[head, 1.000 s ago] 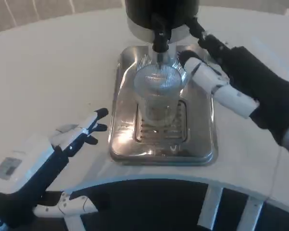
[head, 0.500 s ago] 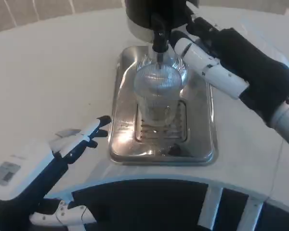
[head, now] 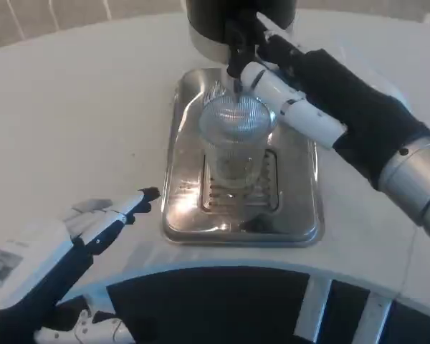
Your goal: Grasp the cup under the faucet to collect the drink, then remove the cup.
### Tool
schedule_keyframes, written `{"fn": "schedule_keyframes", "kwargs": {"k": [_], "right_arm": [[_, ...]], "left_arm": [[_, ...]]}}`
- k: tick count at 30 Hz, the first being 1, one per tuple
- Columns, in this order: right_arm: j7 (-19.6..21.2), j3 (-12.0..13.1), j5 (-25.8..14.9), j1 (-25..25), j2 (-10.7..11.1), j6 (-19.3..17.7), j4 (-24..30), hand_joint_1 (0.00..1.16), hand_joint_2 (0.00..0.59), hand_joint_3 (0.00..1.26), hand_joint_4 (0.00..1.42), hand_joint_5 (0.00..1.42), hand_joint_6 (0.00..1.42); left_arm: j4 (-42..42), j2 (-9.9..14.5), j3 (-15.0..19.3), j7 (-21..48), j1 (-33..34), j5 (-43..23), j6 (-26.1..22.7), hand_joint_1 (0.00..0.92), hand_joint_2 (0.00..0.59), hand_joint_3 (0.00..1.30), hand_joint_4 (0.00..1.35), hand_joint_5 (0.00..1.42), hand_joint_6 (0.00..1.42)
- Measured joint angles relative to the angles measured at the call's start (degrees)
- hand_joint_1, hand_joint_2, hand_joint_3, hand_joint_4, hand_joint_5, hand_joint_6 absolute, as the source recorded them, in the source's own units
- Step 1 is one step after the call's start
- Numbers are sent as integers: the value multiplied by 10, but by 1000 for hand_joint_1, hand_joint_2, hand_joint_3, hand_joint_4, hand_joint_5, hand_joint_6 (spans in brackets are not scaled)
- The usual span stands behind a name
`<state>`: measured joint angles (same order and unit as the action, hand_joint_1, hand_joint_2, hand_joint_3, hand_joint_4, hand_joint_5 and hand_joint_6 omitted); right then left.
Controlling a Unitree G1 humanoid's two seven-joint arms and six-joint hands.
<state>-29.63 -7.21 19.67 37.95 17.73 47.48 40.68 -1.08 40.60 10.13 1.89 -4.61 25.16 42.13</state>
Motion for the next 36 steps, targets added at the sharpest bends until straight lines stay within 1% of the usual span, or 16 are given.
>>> {"fn": "schedule_keyframes", "kwargs": {"k": [5, 11, 16, 20, 22, 28, 30, 34, 36], "right_arm": [[9, -9, -11, 19, 7, 0, -7, 49, 473, 0, 0, 0, 30], [13, -26, -15, 34, 13, 0, -16, 46, 469, 0, 0, 0, 22], [14, -34, -17, 39, 24, 0, -17, 40, 469, 0, 0, 0, 18], [15, -51, -15, 43, 34, 0, -17, 34, 469, 0, 0, 0, 17], [16, -57, -13, 44, 37, 0, -17, 23, 455, 0, 0, 0, 16], [18, -83, -3, 52, 52, -5, -18, 16, 454, 0, 0, 0, 6], [20, -96, 4, 58, 56, -12, -22, 14, 454, 0, 0, 0, 1], [19, -112, 16, 65, 62, -23, -30, 11, 454, 0, 0, 0, 0], [19, -121, 25, 68, 69, -34, -35, 9, 454, 0, 0, 0, 0]], "left_arm": [[0, 1, 3, 0, -3, 0, 0, 0, 65, 106, 130, 247, 144], [0, 10, 6, 1, -8, -1, 0, 0, 65, 115, 130, 247, 144], [3, 12, 8, 2, -13, -1, 0, 0, 65, 117, 130, 247, 142], [7, 16, 9, 5, -14, -2, 0, 0, 65, 125, 140, 247, 133], [8, 16, 9, 5, -14, -3, 0, 0, 65, 127, 142, 247, 131], [13, 18, 11, 5, -15, -7, 1, 0, 65, 127, 143, 247, 130], [13, 19, 12, 5, -16, -9, 1, 0, 65, 127, 143, 247, 129], [16, 20, 12, 5, -16, -9, 2, 0, 65, 127, 143, 247, 129], [16, 20, 13, 5, -16, -9, 3, 0, 65, 127, 143, 247, 129]]}}
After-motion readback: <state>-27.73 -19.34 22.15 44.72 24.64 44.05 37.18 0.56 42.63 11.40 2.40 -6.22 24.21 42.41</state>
